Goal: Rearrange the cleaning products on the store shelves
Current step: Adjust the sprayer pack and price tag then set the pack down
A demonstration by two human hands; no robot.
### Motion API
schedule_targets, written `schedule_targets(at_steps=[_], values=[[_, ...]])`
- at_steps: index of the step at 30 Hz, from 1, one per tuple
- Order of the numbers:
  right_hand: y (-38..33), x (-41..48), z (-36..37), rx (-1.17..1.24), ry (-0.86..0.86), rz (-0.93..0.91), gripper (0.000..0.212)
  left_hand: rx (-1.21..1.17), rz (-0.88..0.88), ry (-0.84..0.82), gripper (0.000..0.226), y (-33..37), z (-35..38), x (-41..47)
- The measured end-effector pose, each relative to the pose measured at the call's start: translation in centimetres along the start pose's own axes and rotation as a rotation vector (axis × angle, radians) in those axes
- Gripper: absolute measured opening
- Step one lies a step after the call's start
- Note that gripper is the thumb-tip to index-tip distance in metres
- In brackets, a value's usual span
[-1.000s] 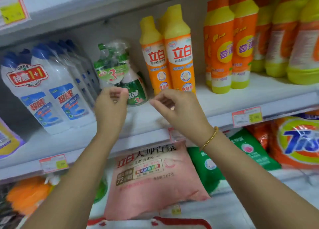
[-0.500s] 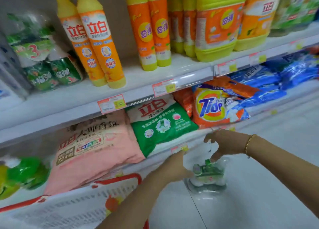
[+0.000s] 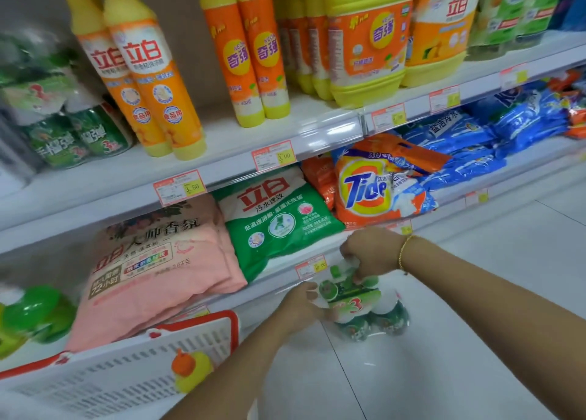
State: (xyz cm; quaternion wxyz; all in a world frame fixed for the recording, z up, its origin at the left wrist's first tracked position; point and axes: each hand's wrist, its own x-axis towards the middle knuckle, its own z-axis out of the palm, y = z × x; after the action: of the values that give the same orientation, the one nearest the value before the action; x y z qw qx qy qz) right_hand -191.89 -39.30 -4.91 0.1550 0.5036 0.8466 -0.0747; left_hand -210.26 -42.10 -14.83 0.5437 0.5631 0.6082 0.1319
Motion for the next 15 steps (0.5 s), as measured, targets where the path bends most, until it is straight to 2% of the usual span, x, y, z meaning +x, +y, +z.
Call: schedule_targets(at_steps=[3, 6, 9, 12, 15], values=[[-1.0, -2.4, -6.3, 0.018, 0.127, 0.000, 0.041, 0.052, 0.169, -0.043, 0.073, 2.4, -3.8, -3.0], [-2.5, -5.7, -12.4, 0.018, 0.346, -0.034, 0.041, 0.072, 0.372, -0.018, 0.065, 5.9, -8.0, -6.4], [-4.8, -8.5, -17.1, 0.016, 0.596, -0.109, 0.043, 0.114, 0.546, 0.204, 0.067, 8.5, -11.8, -10.6], [-7.9, -9.8, -20.3, -0.008, 0.887, -0.262, 0.038, 0.265, 0.717, 0.436, 0.065, 9.5, -15.6, -15.5], [-11.4, -9.0, -22.3, 0.044, 1.072, -0.400, 0.042, 0.286, 0.827, 0.666, 0.056, 9.5, -20.1, -19.3]])
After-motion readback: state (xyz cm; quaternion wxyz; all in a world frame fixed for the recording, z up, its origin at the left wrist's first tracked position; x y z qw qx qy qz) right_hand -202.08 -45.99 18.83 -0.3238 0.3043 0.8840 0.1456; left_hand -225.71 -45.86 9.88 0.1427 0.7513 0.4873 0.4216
